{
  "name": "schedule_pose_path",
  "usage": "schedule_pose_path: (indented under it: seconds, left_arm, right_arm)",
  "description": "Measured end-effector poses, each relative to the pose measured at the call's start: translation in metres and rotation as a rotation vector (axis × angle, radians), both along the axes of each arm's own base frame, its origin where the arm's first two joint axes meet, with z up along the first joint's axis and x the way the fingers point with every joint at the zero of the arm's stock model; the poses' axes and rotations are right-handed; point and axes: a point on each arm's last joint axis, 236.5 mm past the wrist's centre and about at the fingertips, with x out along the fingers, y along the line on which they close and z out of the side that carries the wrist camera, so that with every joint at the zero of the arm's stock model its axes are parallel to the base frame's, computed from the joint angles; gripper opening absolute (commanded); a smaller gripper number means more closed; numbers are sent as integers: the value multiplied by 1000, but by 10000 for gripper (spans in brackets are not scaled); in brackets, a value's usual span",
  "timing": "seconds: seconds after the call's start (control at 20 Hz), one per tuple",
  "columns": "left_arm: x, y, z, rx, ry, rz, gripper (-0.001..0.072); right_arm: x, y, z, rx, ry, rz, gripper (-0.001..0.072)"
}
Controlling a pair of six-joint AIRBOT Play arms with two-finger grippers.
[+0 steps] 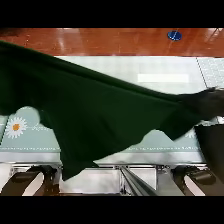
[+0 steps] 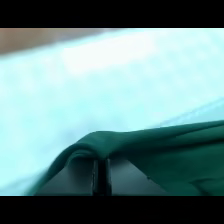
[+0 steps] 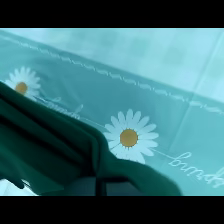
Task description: Fold the shirts.
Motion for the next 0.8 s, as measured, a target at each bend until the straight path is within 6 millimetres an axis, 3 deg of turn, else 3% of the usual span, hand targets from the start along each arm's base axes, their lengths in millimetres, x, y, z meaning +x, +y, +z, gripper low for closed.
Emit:
schedule_pose_path:
  seconds: [0.2, 0.4, 0.45, 0.5, 0.55, 0.7, 0.8]
  left_arm:
    - [87, -3, -101, -29, 203, 32, 20]
    - [155, -7, -181, -61, 331, 88, 21]
    - [167, -8, -197, -71, 361, 104, 42]
    - [176, -9, -209, -85, 383, 123, 195]
    - [184, -8, -220, -95, 408, 143, 483]
    - [189, -3, -238, -97, 463, 160, 505]
    - [179, 17, -247, -48, 521, 159, 505]
  right_arm:
    - [65, 5, -92, 14, 130, -73, 22]
    - [148, -7, -146, 94, 217, -198, 27]
    - [167, -11, -154, 132, 240, -228, 113]
    - [186, -16, -158, 177, 253, -258, 300]
    - [203, -23, -161, 218, 262, -288, 376]
    - [241, -52, -149, 332, 254, -356, 375]
    - [249, -85, -135, 362, 235, -381, 375]
